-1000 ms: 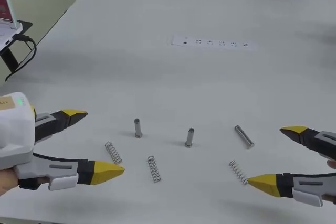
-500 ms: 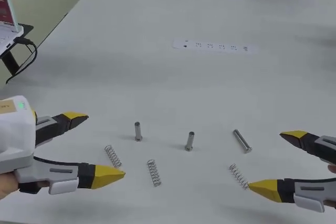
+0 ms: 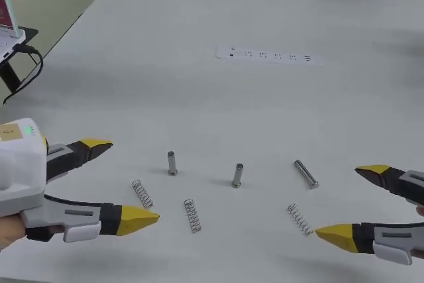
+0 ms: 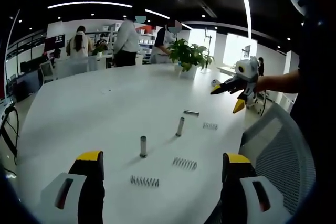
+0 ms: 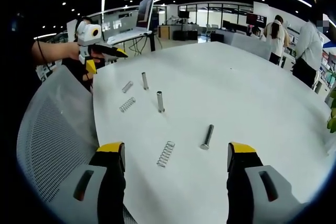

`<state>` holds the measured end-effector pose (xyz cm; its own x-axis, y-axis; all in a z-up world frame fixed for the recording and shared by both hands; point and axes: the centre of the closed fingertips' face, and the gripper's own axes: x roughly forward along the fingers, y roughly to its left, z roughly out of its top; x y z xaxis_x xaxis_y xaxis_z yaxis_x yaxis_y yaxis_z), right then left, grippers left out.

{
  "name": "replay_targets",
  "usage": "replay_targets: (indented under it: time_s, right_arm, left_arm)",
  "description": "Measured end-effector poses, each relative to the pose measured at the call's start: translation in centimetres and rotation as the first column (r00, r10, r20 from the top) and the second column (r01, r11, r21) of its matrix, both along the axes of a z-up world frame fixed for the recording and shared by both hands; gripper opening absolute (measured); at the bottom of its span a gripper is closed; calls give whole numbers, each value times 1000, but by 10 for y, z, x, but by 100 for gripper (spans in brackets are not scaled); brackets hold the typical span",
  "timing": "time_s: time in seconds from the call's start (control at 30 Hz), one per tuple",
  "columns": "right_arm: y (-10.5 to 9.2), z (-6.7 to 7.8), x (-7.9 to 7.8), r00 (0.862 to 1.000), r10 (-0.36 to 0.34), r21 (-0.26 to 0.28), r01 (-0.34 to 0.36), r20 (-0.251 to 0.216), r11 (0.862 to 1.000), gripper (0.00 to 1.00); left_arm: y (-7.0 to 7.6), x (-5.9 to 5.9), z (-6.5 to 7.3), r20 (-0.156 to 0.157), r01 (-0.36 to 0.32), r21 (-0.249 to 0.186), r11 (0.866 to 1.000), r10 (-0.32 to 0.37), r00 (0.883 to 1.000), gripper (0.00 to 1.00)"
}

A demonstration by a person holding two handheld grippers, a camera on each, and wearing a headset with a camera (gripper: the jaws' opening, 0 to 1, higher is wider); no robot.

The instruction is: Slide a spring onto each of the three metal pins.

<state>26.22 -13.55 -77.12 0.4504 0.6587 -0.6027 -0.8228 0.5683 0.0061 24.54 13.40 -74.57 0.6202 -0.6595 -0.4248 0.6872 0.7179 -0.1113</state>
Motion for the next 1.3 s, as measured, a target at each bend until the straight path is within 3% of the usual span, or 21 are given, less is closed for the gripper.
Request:
replay_targets:
  time_s: [0.33, 0.97, 1.3]
  right_arm:
    - [-1, 0, 5, 1000, -12, -10, 12, -11, 1000, 77]
    - [11, -3, 29, 998, 35, -73, -39, -54, 997, 60]
    - [14, -15, 47, 996, 18, -118, -29, -92, 993, 49]
  left_arm:
    - [4, 2, 2, 29, -8, 14, 1000, 8, 1000, 94]
    - [6, 1, 2, 22, -16, 0, 1000, 16, 1000, 91]
    - [4, 2, 1, 17, -9, 7, 1000, 8, 1000, 91]
